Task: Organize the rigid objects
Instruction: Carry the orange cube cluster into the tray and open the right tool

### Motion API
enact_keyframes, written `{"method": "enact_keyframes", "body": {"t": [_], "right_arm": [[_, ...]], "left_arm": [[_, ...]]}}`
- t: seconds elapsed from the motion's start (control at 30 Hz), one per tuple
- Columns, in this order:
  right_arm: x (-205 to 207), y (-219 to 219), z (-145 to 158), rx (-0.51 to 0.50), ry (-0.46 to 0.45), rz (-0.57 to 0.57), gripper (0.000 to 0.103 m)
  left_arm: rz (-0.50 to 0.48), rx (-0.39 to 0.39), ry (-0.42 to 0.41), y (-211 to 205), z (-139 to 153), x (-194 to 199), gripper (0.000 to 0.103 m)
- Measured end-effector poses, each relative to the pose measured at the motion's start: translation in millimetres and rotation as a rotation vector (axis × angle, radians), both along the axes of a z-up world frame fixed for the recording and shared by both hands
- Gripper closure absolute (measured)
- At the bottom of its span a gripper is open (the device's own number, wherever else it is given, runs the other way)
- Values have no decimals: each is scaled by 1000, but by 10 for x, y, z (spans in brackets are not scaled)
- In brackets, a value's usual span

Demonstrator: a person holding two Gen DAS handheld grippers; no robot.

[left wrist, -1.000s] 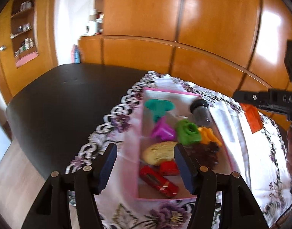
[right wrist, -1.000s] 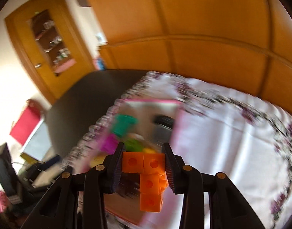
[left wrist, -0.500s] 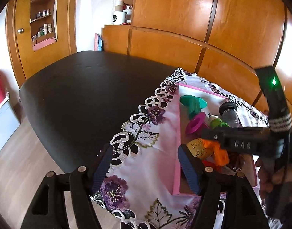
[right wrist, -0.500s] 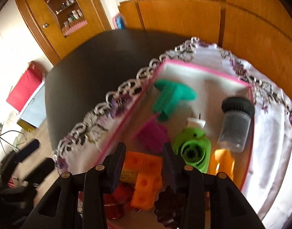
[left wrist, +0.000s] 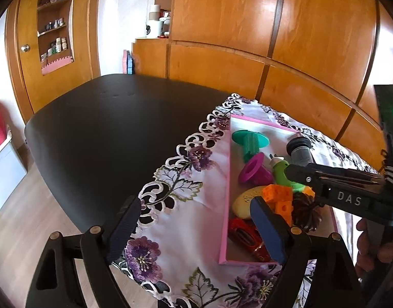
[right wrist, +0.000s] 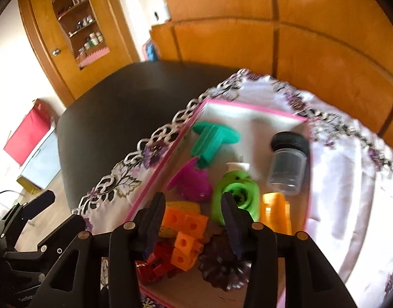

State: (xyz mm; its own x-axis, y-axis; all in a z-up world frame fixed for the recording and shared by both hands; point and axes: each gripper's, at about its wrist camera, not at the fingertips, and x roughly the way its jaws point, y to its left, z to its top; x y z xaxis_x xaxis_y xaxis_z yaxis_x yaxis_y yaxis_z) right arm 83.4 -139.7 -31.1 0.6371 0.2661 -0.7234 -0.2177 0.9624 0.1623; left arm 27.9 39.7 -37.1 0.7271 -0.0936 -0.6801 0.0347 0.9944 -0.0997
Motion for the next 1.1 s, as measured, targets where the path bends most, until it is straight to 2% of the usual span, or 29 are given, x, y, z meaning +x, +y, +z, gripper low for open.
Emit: {"method": "enact_keyframes", "body": {"t": [0.2,0.37,0.57,0.67,0.83,1.1], "right_arm": [[-262,-178,51,-49,-75,-130,58],[-484,-327,34,-78,-114,-216,58],[-676,-421,-20,-93,-128,-243,58],[-754,-495,-53,-94,-132,-275,58],[-828,-646,-68,-87,-137,-337,58],[-895,-716,-73,-87,-142,-344,58]], "left_arm": [[-6,22,-16,-119,43,-71,0],[-28,36,-9,-273,46,-118,0],[-41,58,10,-446,13,-170,0],[-35,86,-1,-516,24,-206,0],[-43,90,-31,-590,73,-287,0],[-71,102,-42,-715,113,-340,0]]}}
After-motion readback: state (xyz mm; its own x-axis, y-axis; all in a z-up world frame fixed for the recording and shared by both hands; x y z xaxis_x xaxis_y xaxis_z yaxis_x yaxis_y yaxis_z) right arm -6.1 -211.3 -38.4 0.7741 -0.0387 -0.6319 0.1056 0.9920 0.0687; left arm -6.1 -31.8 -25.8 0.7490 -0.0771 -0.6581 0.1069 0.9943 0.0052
